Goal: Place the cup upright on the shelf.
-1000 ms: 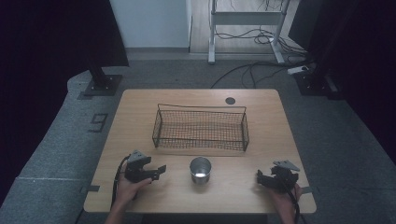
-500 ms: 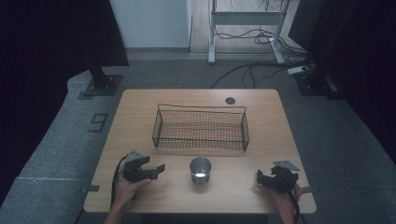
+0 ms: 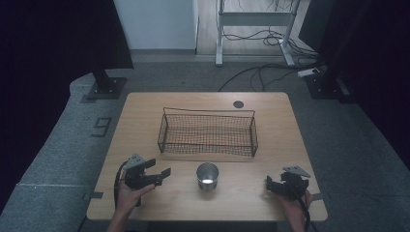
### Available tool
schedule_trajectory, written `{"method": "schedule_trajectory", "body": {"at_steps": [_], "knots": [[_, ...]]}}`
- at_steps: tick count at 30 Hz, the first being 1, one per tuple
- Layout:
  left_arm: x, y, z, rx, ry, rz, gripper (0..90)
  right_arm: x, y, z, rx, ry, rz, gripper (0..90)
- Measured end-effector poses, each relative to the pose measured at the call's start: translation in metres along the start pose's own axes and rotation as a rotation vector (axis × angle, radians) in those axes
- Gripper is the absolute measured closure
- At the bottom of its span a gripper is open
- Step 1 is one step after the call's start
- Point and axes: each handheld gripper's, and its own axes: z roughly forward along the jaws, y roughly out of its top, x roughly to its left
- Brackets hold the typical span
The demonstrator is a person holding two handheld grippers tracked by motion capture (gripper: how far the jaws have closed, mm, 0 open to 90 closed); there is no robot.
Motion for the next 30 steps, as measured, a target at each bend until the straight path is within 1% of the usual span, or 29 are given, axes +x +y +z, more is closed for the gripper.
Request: {"method": "schedule_trajectory", "body": {"at_steps": [2, 6, 8, 11, 18, 20, 22, 28, 30], "knots": [[-0.003, 0.002, -0.002, -0.010, -0.008, 0.011, 18.9, 0.000, 0.000, 0.000, 0.000, 0.000, 0.000, 3.4], [-0.008, 0.005, -0.005, -0.026, -0.028, 0.016, 19.3, 0.000, 0.000, 0.000, 0.000, 0.000, 0.000, 3.5], [-0.010, 0.006, -0.006, -0.028, -0.030, 0.023, 19.5, 0.000, 0.000, 0.000, 0.000, 0.001, 0.000, 3.5], [-0.012, 0.007, -0.005, -0.025, -0.031, 0.029, 19.6, 0.000, 0.000, 0.000, 0.000, 0.001, 0.001, 3.6], [-0.020, 0.009, -0.002, -0.021, -0.055, 0.029, 19.0, 0.000, 0.000, 0.000, -0.002, 0.001, -0.002, 3.8], [-0.023, 0.010, -0.001, -0.020, -0.076, 0.026, 18.4, 0.000, 0.000, 0.000, -0.002, 0.001, 0.000, 3.8], [-0.027, 0.011, 0.001, -0.014, -0.076, 0.037, 18.2, 0.000, 0.000, 0.000, -0.002, 0.001, -0.002, 3.8], [-0.037, 0.013, 0.009, 0.000, -0.087, 0.053, 17.3, 0.000, 0.000, 0.000, -0.002, 0.002, -0.001, 4.2], [-0.041, 0.014, 0.012, 0.004, -0.084, 0.064, 16.4, 0.000, 0.000, 0.000, -0.003, 0.002, -0.001, 4.4]]}}
